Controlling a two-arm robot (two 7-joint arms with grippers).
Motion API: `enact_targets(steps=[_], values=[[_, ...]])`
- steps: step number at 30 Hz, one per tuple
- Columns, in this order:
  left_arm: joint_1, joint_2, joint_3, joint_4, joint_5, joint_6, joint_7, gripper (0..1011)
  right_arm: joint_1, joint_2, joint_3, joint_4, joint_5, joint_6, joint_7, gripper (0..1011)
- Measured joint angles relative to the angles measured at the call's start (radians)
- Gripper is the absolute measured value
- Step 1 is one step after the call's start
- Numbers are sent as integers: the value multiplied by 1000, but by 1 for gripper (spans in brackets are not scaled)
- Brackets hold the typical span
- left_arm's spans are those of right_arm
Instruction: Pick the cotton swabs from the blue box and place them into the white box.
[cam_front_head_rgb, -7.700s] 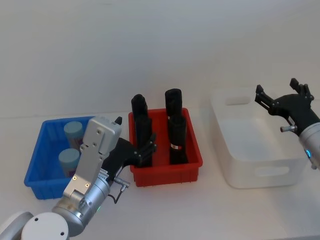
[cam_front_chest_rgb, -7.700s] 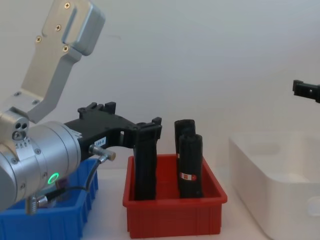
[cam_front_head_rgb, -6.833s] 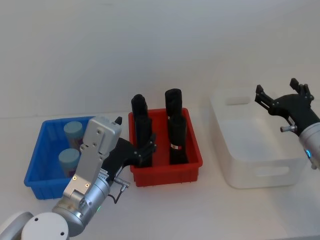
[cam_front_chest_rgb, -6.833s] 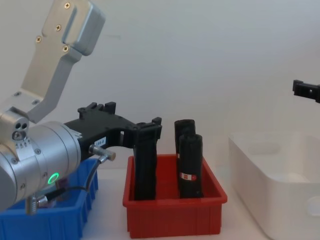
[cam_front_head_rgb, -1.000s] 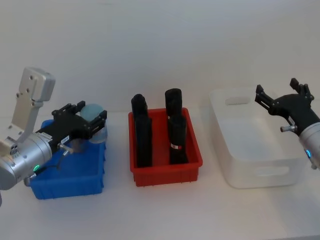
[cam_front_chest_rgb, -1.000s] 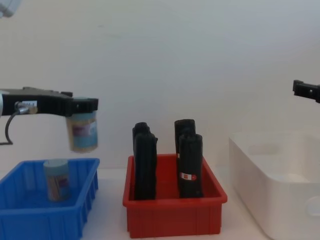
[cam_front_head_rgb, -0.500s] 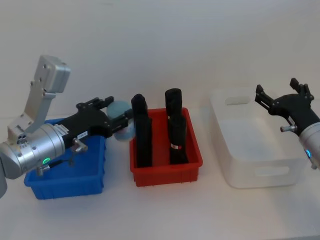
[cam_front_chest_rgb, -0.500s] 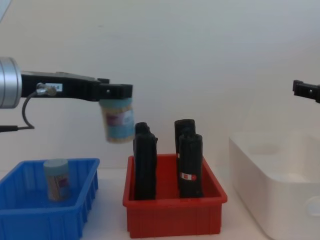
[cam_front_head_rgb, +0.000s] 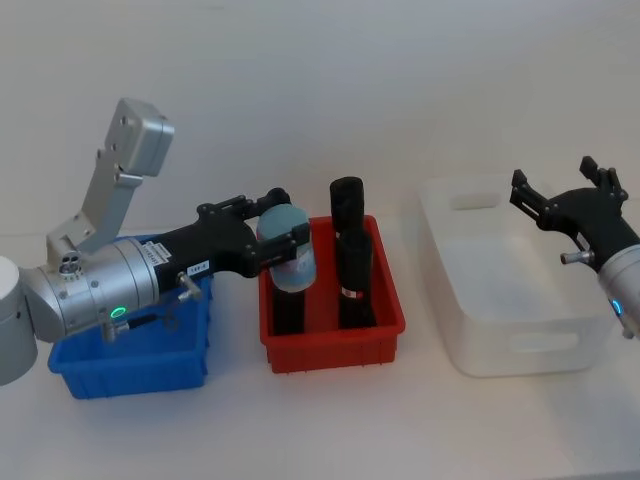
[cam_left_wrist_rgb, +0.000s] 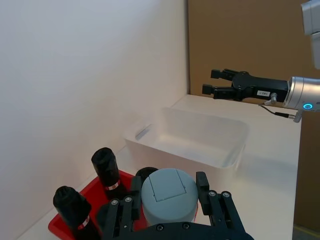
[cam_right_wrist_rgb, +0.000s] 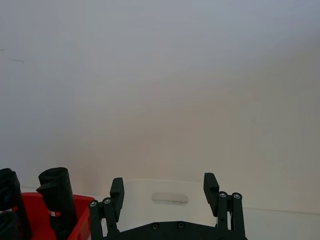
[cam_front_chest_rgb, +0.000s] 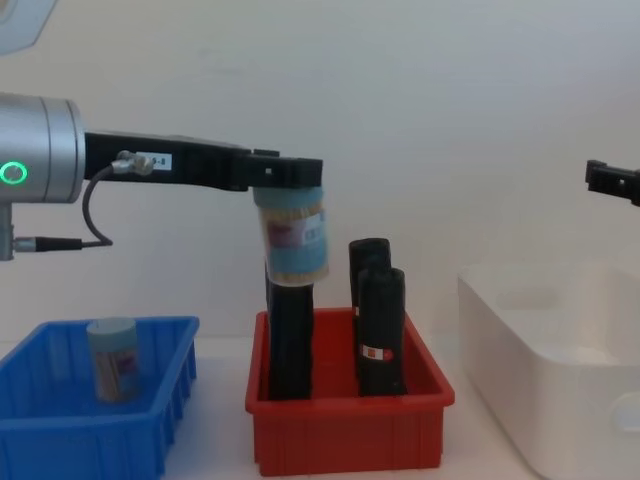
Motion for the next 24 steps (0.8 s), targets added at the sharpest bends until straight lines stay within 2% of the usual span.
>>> enact_targets(steps=[11, 21, 24], values=[[-18, -11, 8, 12, -2, 7, -41, 660, 4, 2, 0, 0, -2, -4, 36, 1002], [-24, -14, 12, 16, -3, 9, -56, 659, 15, 8, -5, 1, -12, -9, 139, 1002], [-26, -15, 12, 16, -3, 10, -58, 659, 19, 10, -9, 1, -16, -10, 187, 1002]])
